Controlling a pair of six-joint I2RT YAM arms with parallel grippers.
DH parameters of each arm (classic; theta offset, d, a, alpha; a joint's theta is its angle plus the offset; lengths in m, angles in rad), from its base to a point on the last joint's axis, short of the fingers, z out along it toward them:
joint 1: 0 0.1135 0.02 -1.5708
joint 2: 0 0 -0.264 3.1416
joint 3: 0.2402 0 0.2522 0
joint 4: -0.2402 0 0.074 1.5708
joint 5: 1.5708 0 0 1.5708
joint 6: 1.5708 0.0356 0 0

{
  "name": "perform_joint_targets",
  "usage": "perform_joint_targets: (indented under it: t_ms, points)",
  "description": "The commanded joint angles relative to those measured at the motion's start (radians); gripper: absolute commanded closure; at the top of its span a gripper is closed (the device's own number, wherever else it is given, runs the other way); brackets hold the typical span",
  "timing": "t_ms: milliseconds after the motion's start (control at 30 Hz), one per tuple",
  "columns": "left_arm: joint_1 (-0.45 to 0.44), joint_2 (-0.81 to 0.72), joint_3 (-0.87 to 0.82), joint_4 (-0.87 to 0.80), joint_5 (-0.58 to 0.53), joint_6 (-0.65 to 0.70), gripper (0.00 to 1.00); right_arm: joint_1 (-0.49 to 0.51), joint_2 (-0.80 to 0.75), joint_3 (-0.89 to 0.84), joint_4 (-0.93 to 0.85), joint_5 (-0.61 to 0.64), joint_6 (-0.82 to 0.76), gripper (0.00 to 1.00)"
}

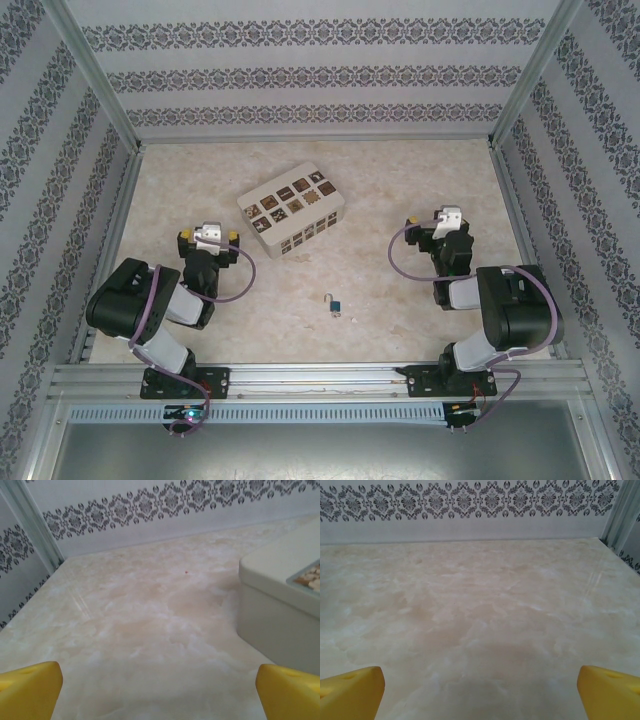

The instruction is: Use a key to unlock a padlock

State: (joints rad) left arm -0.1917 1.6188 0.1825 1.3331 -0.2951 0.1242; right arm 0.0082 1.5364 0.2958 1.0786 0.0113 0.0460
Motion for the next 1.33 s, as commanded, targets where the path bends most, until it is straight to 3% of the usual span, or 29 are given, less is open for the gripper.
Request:
perform_joint_targets:
  t_ms: [0, 167, 367, 500, 1300]
  points:
    - [0.02, 0.004, -0.008, 0.095, 0.027, 0.0, 0.01, -0.008, -0.003, 0.042, -0.094, 0.03, 0.012, 0.02]
    - [0.055, 0.056, 0.023, 0.095, 0.061, -0.019, 0.01, -0.007, -0.004, 0.072, -0.115, 0.03, 0.009, 0.02]
    - [0.09, -0.004, 0.124, -0.178, 0.046, -0.086, 0.01, -0.007, -0.005, 0.072, -0.115, 0.03, 0.009, 0.02]
    - [0.161, -0.022, 0.186, -0.341, 0.122, -0.153, 0.01, -0.007, -0.005, 0.071, -0.114, 0.03, 0.008, 0.02]
    - [0.178, -0.022, 0.176, -0.322, 0.155, -0.157, 0.01, 0.007, -0.005, 0.079, -0.129, 0.044, -0.008, 0.02]
